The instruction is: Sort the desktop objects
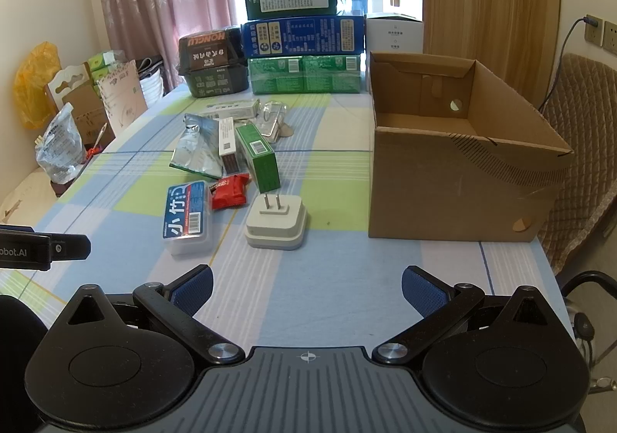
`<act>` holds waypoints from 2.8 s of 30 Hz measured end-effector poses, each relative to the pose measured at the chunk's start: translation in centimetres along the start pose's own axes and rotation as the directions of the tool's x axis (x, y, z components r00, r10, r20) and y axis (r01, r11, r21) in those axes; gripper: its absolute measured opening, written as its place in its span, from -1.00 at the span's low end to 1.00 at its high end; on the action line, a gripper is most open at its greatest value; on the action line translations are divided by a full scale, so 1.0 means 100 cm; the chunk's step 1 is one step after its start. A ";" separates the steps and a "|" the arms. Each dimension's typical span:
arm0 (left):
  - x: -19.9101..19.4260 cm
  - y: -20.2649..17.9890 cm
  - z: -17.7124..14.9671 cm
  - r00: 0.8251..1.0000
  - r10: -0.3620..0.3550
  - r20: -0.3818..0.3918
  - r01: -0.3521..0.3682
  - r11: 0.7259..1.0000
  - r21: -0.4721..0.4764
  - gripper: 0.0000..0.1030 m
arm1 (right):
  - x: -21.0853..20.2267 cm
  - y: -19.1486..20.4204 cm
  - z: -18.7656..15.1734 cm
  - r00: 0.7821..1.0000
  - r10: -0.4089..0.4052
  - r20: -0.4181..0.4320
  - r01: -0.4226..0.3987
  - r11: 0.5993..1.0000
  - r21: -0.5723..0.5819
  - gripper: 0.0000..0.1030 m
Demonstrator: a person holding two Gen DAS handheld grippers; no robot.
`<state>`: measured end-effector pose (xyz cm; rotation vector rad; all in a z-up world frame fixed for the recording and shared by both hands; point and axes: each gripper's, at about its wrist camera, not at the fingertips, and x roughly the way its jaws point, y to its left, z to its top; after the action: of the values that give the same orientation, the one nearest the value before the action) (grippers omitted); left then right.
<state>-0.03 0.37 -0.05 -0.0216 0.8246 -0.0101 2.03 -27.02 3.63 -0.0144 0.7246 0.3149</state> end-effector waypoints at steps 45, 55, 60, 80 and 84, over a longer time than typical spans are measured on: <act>0.003 0.008 -0.005 1.000 -0.009 -0.016 0.009 0.999 -0.042 0.93 | 0.004 -0.003 -0.001 1.000 0.000 -0.015 0.000 1.000 0.003 0.97; 0.006 -0.003 0.018 0.999 -0.018 -0.037 0.018 1.000 0.015 0.93 | 0.016 -0.001 0.011 0.998 0.062 -0.012 -0.062 0.997 0.034 0.96; 0.025 -0.013 0.033 0.999 -0.012 -0.030 0.014 0.999 0.048 0.93 | 0.040 -0.003 0.019 0.996 0.086 -0.024 -0.085 0.996 0.035 0.96; 0.128 -0.031 0.043 0.990 -0.125 -0.059 0.128 0.990 0.050 0.71 | 0.121 -0.012 0.016 0.994 0.064 -0.088 -0.063 0.998 0.008 0.57; 0.142 -0.035 0.042 0.988 -0.136 -0.077 0.139 0.989 0.044 0.57 | 0.124 -0.013 0.016 0.993 0.066 -0.094 -0.065 0.998 0.008 0.57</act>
<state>12.72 -3.27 -7.53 -0.0323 0.8958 -0.1620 12.16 -24.64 -3.36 -0.0004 0.8205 0.3769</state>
